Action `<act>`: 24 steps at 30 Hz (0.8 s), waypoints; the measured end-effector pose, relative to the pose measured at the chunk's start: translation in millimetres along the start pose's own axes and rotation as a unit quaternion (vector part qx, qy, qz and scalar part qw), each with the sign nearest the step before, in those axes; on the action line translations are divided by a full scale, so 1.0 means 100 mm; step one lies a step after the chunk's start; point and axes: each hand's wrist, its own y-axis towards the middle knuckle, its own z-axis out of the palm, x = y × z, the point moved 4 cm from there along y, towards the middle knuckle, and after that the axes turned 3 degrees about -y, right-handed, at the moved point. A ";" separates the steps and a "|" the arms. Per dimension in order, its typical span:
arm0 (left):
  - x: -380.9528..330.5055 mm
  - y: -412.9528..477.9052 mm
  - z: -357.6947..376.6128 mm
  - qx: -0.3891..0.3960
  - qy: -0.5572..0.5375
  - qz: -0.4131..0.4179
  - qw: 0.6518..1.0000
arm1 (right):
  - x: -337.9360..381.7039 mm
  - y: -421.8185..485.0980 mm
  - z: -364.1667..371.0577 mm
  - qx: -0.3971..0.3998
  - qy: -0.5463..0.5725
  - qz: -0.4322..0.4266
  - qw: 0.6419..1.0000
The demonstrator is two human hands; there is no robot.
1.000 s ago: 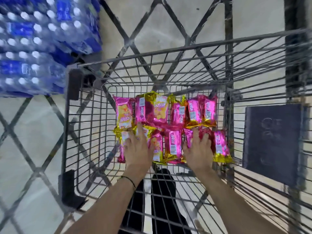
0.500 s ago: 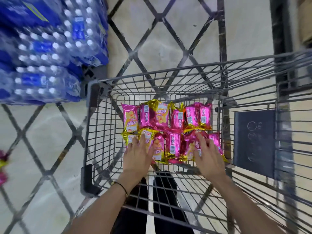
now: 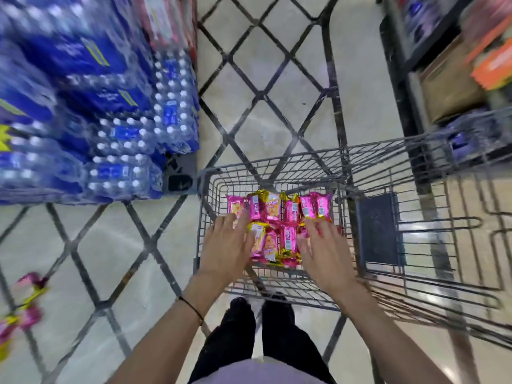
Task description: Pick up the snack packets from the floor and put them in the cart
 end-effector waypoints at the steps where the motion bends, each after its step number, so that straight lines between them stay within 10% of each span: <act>1: 0.02 -0.06 -0.21 -0.030 0.011 0.009 0.999 | 0.14 -0.08 -0.14 -0.015 0.004 -0.007 1.000; 11: 0.44 -0.89 -1.61 -0.236 -0.003 0.002 0.972 | 1.25 -0.44 -1.19 -0.142 -0.005 -0.099 0.985; 24: 0.78 -2.52 -1.76 -0.360 0.049 -0.312 0.878 | 2.38 -0.78 -1.38 -0.126 -0.013 -0.382 0.915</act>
